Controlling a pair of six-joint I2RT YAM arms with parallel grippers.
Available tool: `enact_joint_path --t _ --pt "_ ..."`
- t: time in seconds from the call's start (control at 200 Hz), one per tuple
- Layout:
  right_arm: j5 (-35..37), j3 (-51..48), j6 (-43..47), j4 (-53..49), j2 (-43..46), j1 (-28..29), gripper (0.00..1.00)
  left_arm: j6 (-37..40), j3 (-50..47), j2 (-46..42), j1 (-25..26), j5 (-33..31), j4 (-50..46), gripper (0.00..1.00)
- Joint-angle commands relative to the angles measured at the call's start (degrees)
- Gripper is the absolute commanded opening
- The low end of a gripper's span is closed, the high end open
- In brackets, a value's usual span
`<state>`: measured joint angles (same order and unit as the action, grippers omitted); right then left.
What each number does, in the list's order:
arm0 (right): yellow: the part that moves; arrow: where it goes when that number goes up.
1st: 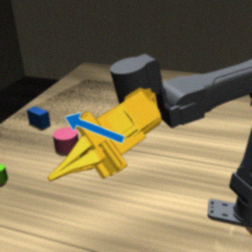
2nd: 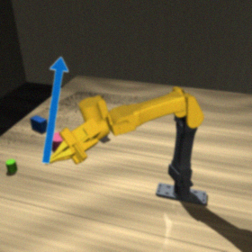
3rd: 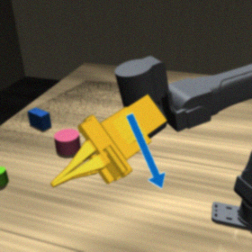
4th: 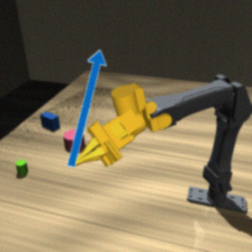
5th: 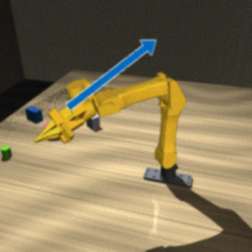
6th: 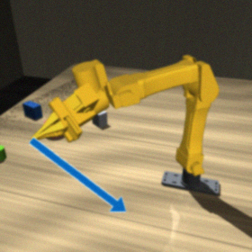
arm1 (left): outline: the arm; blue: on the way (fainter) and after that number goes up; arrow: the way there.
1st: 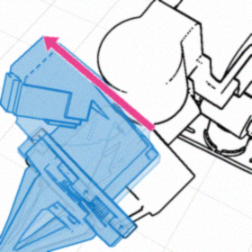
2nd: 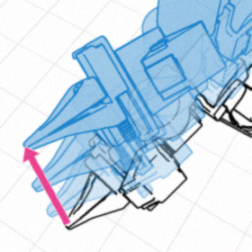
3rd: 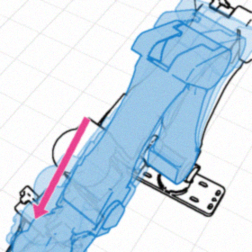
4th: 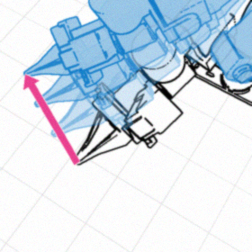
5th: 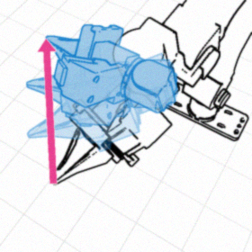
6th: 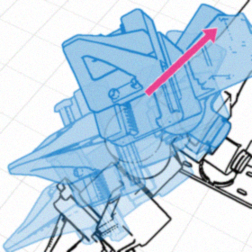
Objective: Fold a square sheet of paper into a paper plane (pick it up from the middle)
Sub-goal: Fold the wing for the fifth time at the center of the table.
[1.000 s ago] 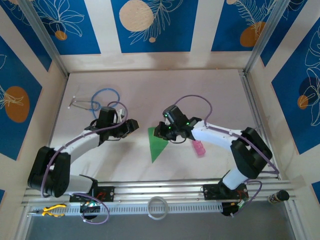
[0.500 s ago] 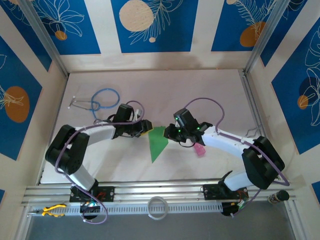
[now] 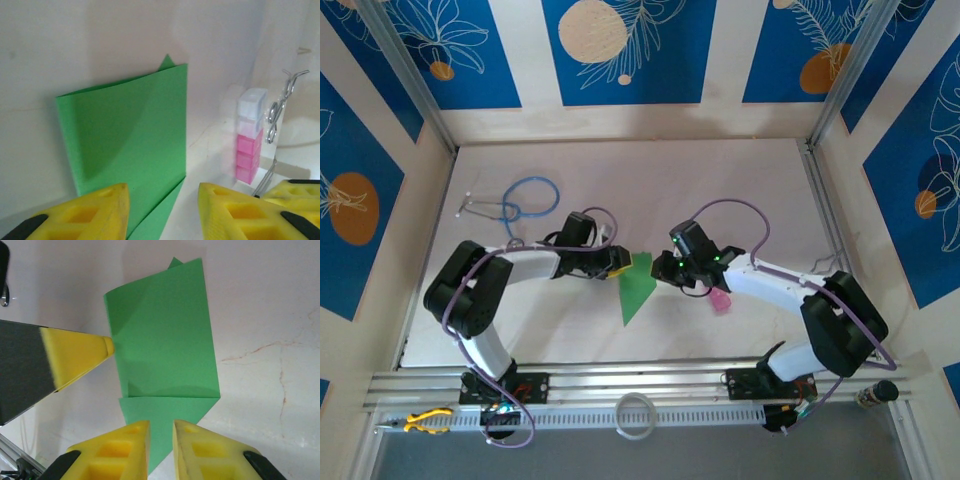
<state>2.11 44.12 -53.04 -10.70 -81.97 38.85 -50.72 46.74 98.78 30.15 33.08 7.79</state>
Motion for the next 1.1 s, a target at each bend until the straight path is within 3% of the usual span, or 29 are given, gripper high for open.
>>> enact_joint_path --t 0.0,0.28,0.48,0.66,1.096 --pt "-1.9 -0.4 -0.2 0.7 -1.7 -0.4 0.19 -0.1 2.4 1.1 0.6 1.7 1.6 0.41" --pt "-4.2 -0.8 -1.1 2.9 -4.0 -0.8 0.18 0.2 3.1 5.1 0.6 1.6 2.1 0.37" --pt "-4.9 0.3 -1.0 0.7 -6.1 -1.5 0.16 -0.6 1.5 7.2 0.7 1.0 3.7 0.27" --pt "-9.7 1.5 0.0 0.5 -9.6 -3.6 0.15 1.3 -0.6 7.3 0.6 -0.3 1.6 0.21" --pt "-10.0 3.9 1.1 -2.3 -12.9 -4.7 0.23 3.2 -1.4 6.8 0.5 -0.9 -0.1 0.18"
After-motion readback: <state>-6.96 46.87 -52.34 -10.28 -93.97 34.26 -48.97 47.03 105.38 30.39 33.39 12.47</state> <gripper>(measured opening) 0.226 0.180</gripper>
